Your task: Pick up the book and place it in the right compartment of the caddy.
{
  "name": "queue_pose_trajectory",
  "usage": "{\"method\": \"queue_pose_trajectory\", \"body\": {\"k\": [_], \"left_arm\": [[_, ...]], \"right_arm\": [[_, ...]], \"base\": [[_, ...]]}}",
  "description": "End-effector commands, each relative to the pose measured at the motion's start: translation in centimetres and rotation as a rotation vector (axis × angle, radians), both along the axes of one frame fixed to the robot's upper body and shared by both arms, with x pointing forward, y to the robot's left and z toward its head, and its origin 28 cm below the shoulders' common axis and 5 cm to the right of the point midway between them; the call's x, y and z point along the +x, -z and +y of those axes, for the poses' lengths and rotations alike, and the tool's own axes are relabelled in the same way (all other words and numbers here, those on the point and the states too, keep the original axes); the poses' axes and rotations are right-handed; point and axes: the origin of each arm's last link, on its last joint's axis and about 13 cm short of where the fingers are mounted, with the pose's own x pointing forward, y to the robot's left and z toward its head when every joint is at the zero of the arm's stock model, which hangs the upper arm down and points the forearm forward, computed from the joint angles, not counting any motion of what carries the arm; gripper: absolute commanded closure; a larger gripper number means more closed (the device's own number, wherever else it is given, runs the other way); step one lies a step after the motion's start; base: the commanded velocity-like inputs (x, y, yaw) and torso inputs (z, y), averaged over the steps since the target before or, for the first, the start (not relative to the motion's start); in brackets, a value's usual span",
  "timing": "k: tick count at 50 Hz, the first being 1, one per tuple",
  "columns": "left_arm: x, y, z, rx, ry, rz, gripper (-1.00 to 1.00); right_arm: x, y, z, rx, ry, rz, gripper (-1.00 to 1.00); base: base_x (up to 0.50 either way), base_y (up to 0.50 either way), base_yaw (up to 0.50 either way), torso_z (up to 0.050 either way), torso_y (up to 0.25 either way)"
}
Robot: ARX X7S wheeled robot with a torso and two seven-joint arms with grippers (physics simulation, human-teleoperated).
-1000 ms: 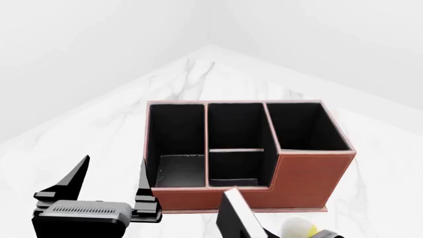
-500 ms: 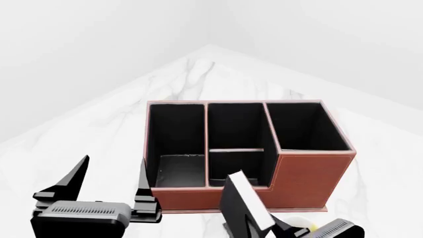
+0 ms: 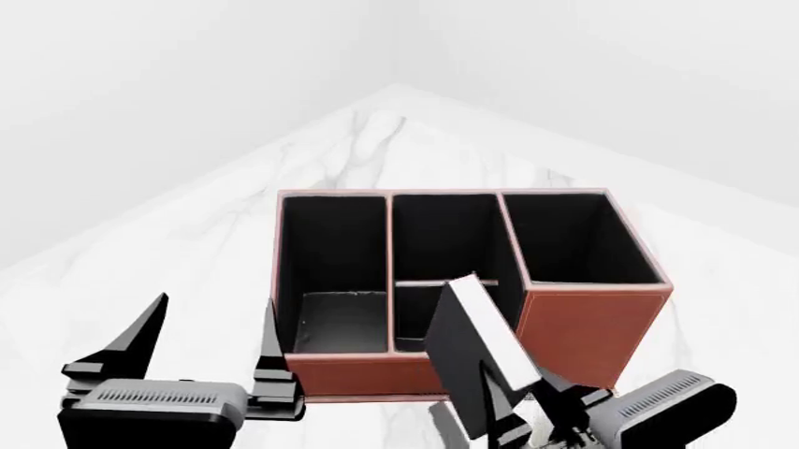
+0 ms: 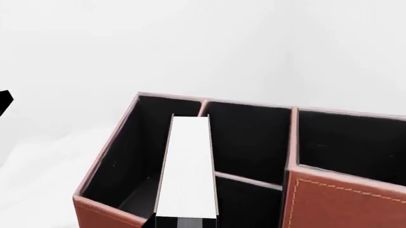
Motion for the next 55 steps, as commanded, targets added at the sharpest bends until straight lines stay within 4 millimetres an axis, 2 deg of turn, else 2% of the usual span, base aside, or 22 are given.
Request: {"method": "queue_pose_trajectory", "body": {"k": [1,16,29,46,55], "left_arm": [[0.0,0.0,0.0,0.001,0.0,0.0,-1.0],[0.2,0.2,-0.1,0.001,0.005,0.009,-1.0],[0.2,0.2,-0.1,0.001,0.009,0.011,-1.0],[0.2,0.2,0.0,0.0,0.005,0.01,-1.0],[0.1,0.2,0.0,-0.001,0.003,0.008,-1.0]], "right_arm": [[1.0,-3.8,-0.3,-0.013,0.009,-0.088,1.0],[2.1,-8.4,-0.8,0.047,0.012,-0.127,1.0],[4.0,-12.7,-1.7,0.094,0.059,-0.165,1.0],[6.5,-16.6,-2.0,0.085,0.192,-0.169,1.0],[7.9,-17.3,-2.4,0.051,0.299,-0.136,1.0]], "base": [[0.0,0.0,0.0,0.0,0.0],[0.0,0.0,0.0,0.0,0.001],[0.0,0.0,0.0,0.0,0.002],[0.0,0.0,0.0,0.001,0.001],[0.0,0.0,0.0,0.0,0.001]]}}
